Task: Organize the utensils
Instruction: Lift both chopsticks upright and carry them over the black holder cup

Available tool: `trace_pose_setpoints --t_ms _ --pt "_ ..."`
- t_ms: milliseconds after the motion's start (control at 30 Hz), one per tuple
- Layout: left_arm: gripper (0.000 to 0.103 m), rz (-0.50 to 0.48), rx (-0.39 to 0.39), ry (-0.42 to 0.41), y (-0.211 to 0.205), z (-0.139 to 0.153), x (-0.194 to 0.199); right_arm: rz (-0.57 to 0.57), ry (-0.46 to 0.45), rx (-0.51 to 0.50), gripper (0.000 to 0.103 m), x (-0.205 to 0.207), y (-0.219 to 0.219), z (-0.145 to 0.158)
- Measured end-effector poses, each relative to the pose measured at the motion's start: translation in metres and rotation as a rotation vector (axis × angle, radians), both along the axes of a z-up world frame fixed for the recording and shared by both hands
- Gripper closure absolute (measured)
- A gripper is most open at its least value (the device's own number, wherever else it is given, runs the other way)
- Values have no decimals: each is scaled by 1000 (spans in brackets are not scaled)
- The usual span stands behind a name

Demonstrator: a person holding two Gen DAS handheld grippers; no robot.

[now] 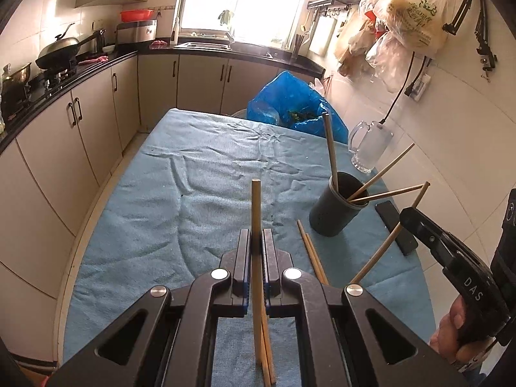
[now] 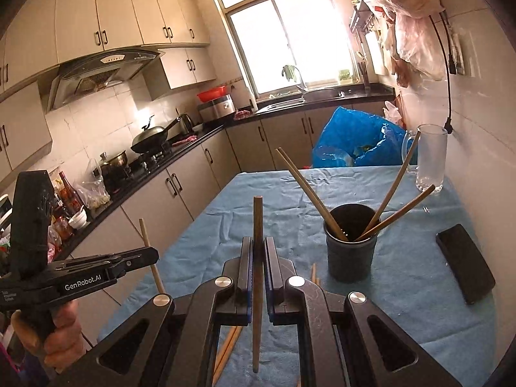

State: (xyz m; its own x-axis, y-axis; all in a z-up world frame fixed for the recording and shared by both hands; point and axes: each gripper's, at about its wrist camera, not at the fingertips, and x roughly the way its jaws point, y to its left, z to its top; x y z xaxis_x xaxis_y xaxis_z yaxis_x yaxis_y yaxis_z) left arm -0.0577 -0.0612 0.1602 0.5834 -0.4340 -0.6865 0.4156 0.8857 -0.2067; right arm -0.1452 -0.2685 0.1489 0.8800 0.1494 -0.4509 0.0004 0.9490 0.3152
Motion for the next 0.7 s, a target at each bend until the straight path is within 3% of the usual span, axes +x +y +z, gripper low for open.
trace_pose_setpoints --t_ms 700 --pt "97 -21 -2 -37 -8 19 -8 -18 -31 9 96 -12 -10 11"
